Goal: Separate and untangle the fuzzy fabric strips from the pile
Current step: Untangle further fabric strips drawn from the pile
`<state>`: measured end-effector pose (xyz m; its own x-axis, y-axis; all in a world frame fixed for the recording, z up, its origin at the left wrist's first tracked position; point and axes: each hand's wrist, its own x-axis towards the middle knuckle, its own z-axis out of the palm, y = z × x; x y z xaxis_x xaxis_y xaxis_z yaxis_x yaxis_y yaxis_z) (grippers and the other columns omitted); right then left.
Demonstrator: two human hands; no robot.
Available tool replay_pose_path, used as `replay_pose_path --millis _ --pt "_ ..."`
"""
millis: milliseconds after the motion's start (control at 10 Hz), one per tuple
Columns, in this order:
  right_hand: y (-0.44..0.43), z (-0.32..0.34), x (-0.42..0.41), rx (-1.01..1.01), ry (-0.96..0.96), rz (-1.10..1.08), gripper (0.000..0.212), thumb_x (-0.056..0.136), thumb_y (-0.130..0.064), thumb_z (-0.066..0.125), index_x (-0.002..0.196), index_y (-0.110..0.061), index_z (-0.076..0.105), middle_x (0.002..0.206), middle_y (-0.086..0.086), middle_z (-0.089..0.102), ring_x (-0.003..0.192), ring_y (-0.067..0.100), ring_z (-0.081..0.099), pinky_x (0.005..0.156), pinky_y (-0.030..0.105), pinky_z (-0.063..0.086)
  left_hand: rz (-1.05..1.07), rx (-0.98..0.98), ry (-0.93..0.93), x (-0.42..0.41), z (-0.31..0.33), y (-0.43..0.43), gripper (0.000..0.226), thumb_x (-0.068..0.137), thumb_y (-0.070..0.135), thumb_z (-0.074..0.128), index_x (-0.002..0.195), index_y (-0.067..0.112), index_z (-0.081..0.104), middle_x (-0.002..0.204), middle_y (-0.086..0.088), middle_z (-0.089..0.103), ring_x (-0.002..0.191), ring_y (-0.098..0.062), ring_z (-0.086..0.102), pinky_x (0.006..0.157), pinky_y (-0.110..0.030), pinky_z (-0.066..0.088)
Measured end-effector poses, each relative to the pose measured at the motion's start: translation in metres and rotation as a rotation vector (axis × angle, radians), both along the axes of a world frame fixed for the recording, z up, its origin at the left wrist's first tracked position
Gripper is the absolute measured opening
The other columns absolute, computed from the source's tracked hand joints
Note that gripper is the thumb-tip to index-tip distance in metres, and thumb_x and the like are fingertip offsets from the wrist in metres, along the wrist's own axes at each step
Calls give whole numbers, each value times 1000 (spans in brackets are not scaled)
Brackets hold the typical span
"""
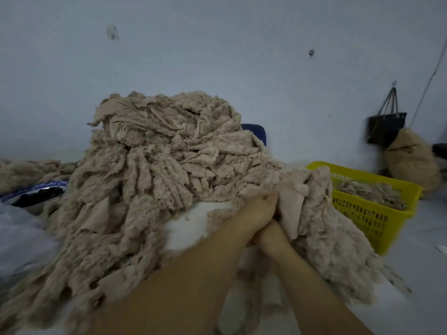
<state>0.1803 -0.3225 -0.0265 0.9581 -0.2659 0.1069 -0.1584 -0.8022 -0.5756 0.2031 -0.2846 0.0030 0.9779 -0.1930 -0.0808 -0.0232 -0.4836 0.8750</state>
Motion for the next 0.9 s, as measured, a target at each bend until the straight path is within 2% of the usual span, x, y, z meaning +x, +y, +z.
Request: replay_pose_path --millis 100,200,300,400,500,600,700,800,900 --pt "-25 8 17 -117 75 -187 42 98 -19 49 139 -9 47 142 13 50 136 28 43 118 41 25 -74 -176 47 -2 0 -30 67 87 72 42 134 27 59 141 -5 56 128 -26 52 111 -44 41" --pt "-46 -5 5 61 -297 -247 37 103 -9 39 138 2 33 146 18 44 137 28 41 117 34 30 -123 -322 -89 -10 4 -58 54 91 62 44 131 30 62 138 2 60 127 -16 54 112 -40 40" --pt "-51 -12 -10 991 -393 -242 26 105 -14 41 130 -20 44 128 11 58 110 21 56 76 13 45 -85 -238 -239 -10 -2 -56 35 102 39 44 126 24 64 128 -3 65 118 -17 58 101 -29 44" --pt "-50 -23 -7 735 -374 -96 30 104 -10 42 129 -11 57 117 8 65 93 16 61 66 12 39 -10 -147 -264 -8 -16 -20 31 104 29 44 129 23 62 133 -1 60 116 -13 57 100 -28 45" --pt "-36 -17 -11 792 -310 32 31 102 -11 38 99 -22 67 102 -4 69 79 5 67 67 15 48 62 -15 -301 -11 -24 31 32 104 29 45 132 26 59 140 6 53 115 -4 49 97 -21 39" --pt "-27 -24 -19 709 -196 215 33 102 -10 40 88 -25 66 92 0 70 72 6 68 66 18 51 221 126 -379 -17 -25 93 32 103 25 45 132 23 59 143 3 50 128 -13 46 99 -22 34" --pt "-14 -23 -24 608 -149 306 32 101 -9 42 89 -23 68 89 1 70 71 3 66 69 19 52 418 418 -473 -28 -26 151 38 101 22 46 137 14 53 146 -9 45 134 -26 36 109 -33 31" --pt "3 -18 -34 536 -116 379 34 101 -9 42 88 -26 68 90 -2 69 76 5 67 75 23 53 580 560 -349 -43 -32 194 58 100 34 48 151 11 30 158 -16 23 144 -32 20 116 -43 23" --pt "19 -12 -40 471 -82 449 35 102 -9 41 88 -26 68 94 -3 69 81 6 67 76 22 54 636 527 -188 -53 -42 222 68 99 35 52 153 7 22 157 -18 22 140 -36 30 111 -43 31"
